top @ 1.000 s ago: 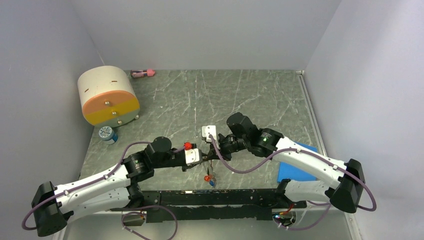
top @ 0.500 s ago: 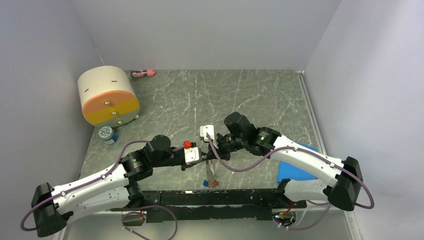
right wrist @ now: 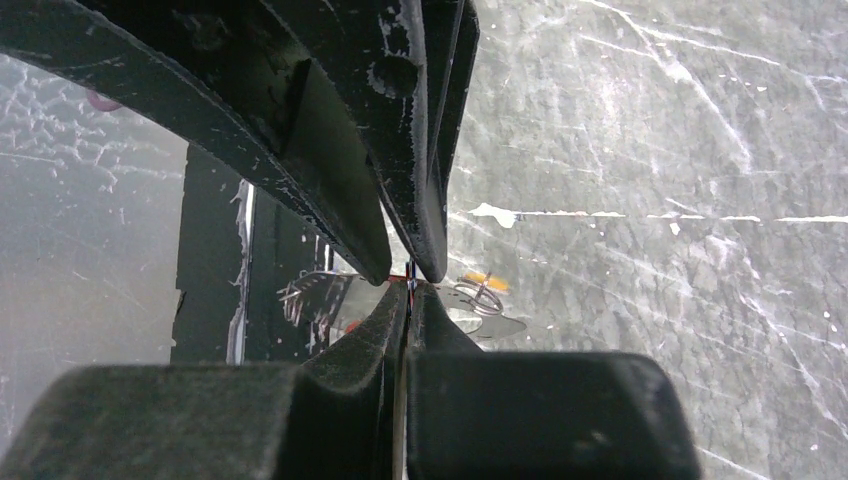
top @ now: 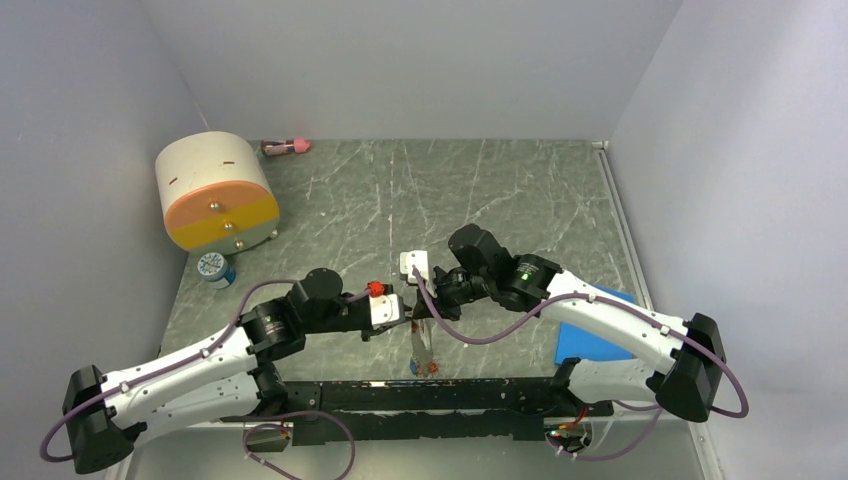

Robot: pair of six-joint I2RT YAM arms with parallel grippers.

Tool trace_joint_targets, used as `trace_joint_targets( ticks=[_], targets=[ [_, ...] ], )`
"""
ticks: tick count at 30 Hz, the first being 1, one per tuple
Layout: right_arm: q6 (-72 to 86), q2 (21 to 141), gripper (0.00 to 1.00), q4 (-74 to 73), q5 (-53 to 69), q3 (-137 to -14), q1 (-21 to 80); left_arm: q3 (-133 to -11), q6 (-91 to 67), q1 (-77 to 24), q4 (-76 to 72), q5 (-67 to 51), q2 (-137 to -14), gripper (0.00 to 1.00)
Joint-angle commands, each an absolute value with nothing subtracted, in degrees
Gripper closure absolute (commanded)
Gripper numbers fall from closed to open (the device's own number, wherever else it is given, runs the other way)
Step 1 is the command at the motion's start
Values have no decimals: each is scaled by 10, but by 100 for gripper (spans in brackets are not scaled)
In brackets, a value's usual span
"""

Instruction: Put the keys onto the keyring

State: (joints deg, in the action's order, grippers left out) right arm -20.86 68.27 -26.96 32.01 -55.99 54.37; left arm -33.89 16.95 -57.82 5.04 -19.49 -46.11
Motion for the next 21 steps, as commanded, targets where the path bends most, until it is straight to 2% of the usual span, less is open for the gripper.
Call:
trace_joint_targets(
  ticks=[1, 12, 21],
  targets=[
    [-218, 666, 100, -260, 326, -586, 546, -371, 187, -580, 63, -191, -464, 76],
    [-218, 669, 100, -260, 327, -587, 546, -382, 192, -580, 81, -194, -487, 70],
    [-218, 672, 100, -261, 327, -588, 546, -387, 193, -580, 89, -199, -489, 95]
  ],
)
